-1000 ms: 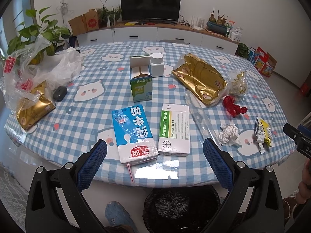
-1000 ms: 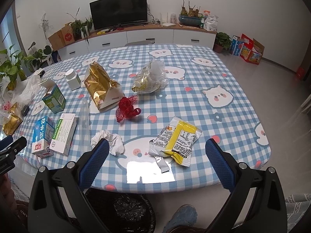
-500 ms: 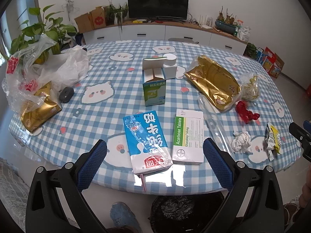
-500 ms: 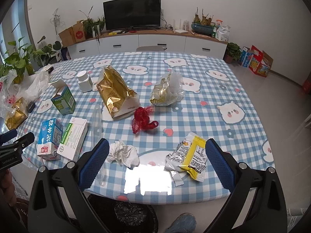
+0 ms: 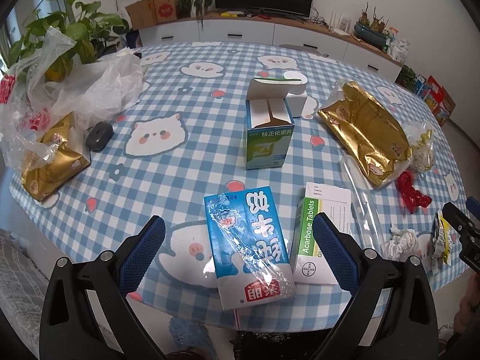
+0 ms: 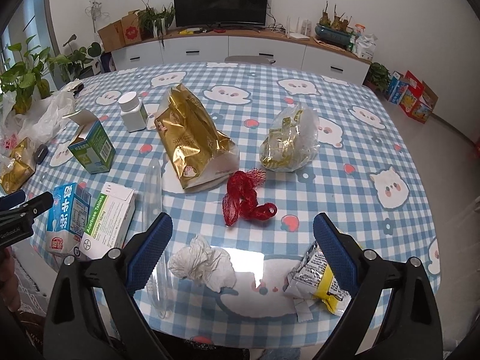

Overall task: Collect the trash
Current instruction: 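Grasp the blue milk carton with the left tool while the right tool grasps the red mesh net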

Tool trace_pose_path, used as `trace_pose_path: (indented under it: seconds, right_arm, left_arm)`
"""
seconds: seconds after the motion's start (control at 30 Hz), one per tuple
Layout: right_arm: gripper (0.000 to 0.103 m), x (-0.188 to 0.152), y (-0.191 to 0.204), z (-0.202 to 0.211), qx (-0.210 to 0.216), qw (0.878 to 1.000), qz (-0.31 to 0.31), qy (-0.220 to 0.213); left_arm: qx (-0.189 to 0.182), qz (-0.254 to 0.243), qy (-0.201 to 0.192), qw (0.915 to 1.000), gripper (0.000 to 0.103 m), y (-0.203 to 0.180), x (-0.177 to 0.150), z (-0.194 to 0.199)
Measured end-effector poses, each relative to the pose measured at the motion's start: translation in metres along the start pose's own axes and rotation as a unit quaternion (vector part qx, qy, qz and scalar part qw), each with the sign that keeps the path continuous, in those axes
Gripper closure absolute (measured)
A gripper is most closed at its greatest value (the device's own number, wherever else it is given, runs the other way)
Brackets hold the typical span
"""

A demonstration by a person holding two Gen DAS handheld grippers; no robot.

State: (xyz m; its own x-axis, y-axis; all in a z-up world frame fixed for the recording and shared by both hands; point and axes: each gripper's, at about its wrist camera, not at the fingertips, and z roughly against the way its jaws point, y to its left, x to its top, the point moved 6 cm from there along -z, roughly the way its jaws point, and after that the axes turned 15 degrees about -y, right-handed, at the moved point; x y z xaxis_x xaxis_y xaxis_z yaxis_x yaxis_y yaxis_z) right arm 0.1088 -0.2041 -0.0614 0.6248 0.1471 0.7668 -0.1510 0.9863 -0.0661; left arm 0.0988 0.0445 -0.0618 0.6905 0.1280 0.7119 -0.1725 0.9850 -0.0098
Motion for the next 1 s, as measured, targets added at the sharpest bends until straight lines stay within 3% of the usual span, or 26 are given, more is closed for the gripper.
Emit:
trace_pose_path:
  seconds: [0.5, 1.0]
  right_arm:
    - [0.033, 0.003, 0.000, -0.063, 0.007, 0.999, 0.005, 0.046]
    - [0.059, -0.012, -0.003, -0.085, 0.010, 0.997, -0.005, 0.076]
  left_arm:
    - [0.008, 0.009, 0.052, 0.9986, 0.013, 0.003, -0.010, -0.046]
    - [-0.001, 0.014, 0.085, 0.9963, 0.031, 0.000, -0.029, -0.064]
